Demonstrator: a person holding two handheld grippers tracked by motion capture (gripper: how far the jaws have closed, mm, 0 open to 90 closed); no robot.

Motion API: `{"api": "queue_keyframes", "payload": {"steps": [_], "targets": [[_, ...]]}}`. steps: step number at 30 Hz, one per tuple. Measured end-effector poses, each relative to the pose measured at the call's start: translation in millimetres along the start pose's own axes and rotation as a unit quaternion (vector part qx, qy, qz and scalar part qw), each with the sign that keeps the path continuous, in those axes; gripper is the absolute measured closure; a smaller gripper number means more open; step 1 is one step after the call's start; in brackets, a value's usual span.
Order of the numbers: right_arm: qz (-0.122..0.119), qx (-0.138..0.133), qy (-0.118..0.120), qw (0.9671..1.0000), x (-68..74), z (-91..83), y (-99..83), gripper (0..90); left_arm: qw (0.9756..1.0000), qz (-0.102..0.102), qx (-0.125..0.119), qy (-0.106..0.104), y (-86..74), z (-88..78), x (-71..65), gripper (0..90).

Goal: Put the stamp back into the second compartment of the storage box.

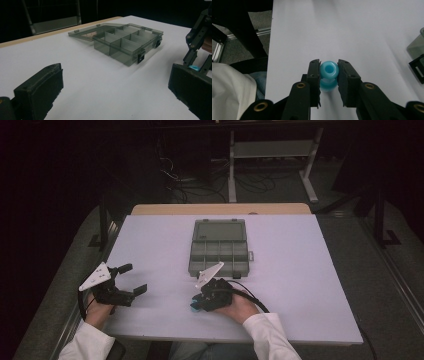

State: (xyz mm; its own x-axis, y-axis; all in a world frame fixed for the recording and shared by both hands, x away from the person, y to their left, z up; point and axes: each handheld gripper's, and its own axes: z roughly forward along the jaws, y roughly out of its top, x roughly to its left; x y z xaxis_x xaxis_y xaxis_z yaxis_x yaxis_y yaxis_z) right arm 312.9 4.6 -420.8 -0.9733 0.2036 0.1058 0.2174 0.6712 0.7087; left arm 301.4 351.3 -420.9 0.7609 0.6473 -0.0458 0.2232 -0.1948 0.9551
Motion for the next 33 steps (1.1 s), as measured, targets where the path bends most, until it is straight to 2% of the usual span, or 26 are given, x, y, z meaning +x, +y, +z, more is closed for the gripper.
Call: {"api": "queue_keyframes", "payload": {"steps": [13, 14, 22, 31, 33], "targets": [[0.011, -0.01, -0.013, 0.9998, -6.0, -11.4, 5.1, 71.2, 1.0, 0.002, 0.002, 0.001, -0.2, 0.0, 0.0, 0.0], [0.022, -0.009, -0.01, 0.9997, -5.3, -12.9, 5.6, 71.2, 1.0, 0.001, 0.001, 0.001, -0.3, 0.1, 0.1, 0.0], [0.019, -0.02, -0.017, 0.9995, -7.6, -18.4, 7.4, 71.2, 1.0, 0.002, 0.001, 0.002, -0.2, 0.2, 0.5, 0.0], [0.032, -0.025, -0.025, 0.9989, -13.3, -29.1, 10.9, 71.2, 1.0, 0.002, 0.001, 0.002, -0.2, 0.2, 0.6, 0.0], [0.024, -0.024, -0.028, 0.999, -14.8, -29.6, 11.0, 71.2, 1.0, 0.001, 0.001, 0.002, -0.3, 0.2, 0.3, 0.0]]}}
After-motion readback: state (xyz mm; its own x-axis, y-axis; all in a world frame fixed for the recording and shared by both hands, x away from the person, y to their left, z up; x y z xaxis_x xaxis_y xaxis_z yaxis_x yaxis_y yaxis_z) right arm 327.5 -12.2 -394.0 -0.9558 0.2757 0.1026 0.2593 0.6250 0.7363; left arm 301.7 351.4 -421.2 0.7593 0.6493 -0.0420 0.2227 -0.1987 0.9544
